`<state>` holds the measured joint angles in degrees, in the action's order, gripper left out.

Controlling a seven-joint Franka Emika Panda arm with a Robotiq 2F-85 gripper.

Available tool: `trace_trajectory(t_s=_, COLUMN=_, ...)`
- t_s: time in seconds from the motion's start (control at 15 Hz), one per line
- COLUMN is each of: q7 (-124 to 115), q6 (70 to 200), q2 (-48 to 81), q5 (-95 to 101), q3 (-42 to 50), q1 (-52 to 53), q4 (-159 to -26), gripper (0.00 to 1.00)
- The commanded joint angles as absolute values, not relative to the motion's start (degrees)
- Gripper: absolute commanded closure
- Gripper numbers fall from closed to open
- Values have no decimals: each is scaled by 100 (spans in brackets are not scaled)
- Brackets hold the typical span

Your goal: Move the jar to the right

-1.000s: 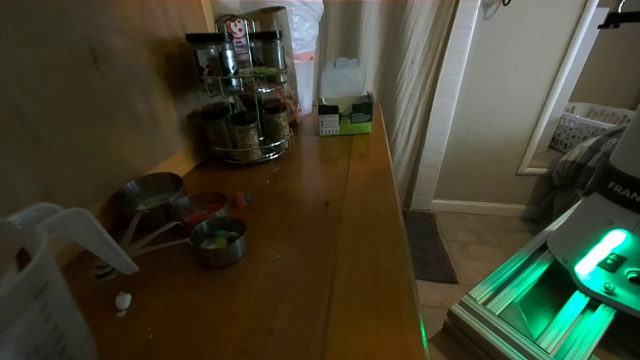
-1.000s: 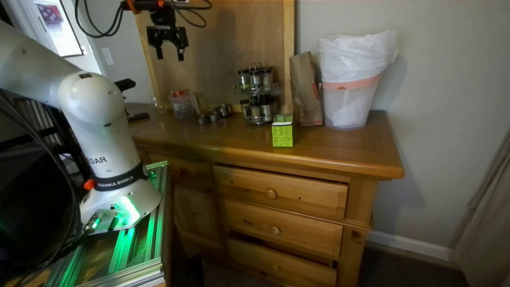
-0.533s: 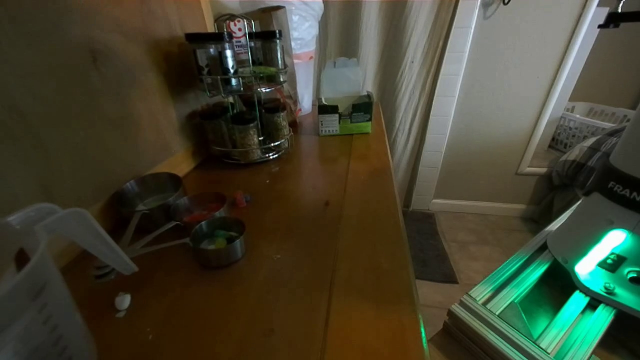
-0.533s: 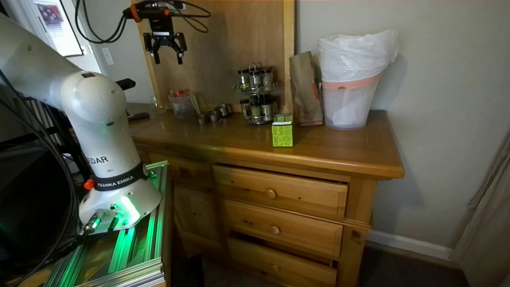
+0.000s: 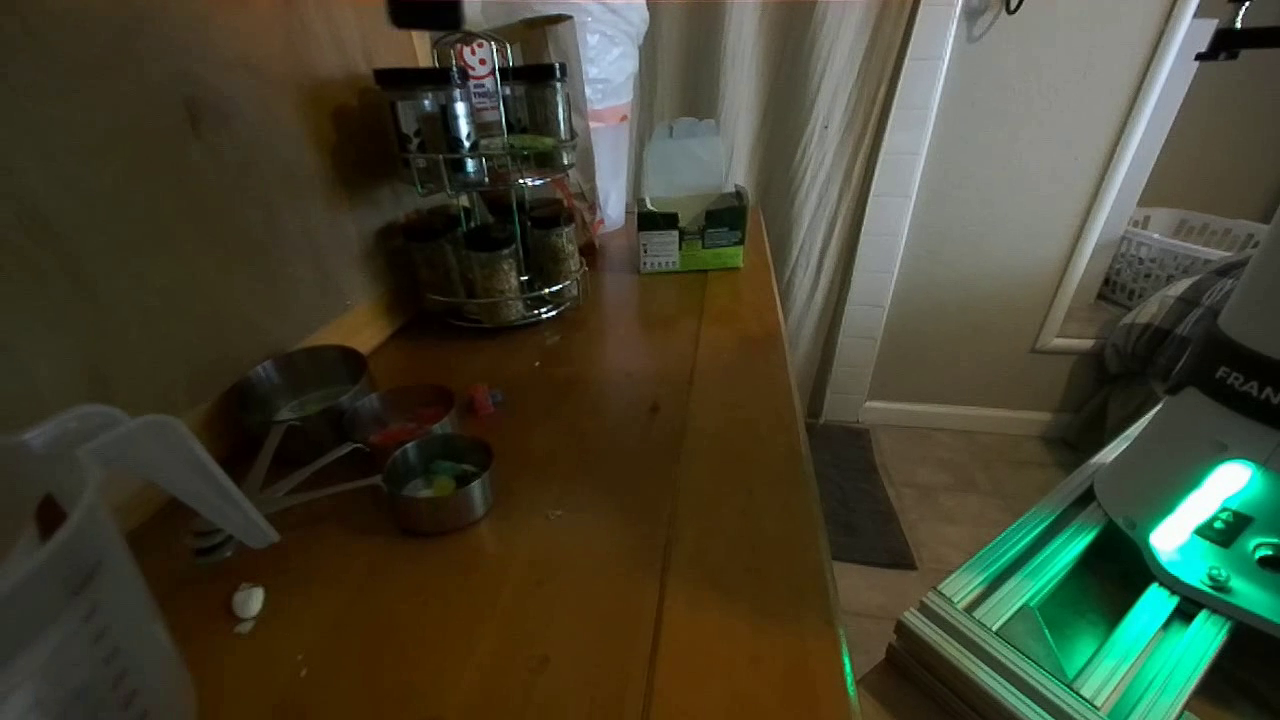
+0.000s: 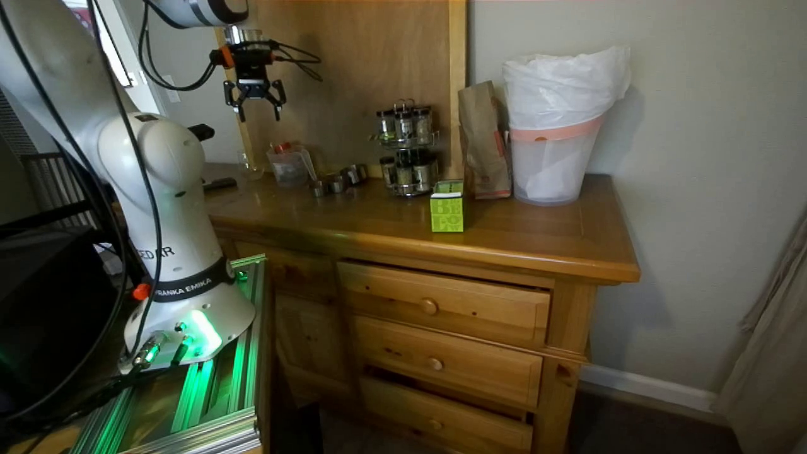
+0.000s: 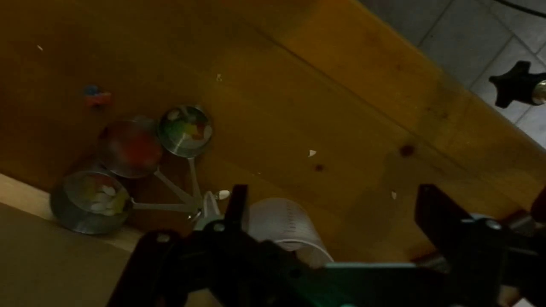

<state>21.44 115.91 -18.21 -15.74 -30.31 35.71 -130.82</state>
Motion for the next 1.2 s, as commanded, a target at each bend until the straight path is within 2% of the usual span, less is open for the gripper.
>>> trace_trajectory(t_s=0.0, q7=3140, q6=11382, q2=-1021, q5=-1599, q3=-2727, q1=3783, q4=-12410, gripper=0)
trace_trajectory(t_s=0.07, q7=2648, q6=11578, q2=-1391, q5=-1543, q3=-2820, q1=3758, q4=-12792, gripper=0)
trace_trajectory(t_s=0.33, q7=3048, q6=11530, q2=-1057, q5=-1562, q3=-2740, q1=3742, q4=-12535, gripper=0)
trace_trajectory(t_s=0.67, q7=4603, q6=12416, q2=-707, q5=-1219, q3=-2800, q1=3870, q4=-12439, gripper=0)
trace_trajectory(t_s=1.0, q7=5025, q6=13485, q2=-216, q5=-149, q3=-2939, q1=3854, q4=-12576, gripper=0)
trace_trajectory(t_s=1.13, q7=4860, q6=13215, q2=-388, q5=-425, q3=-2907, q1=3849, q4=-12584, gripper=0)
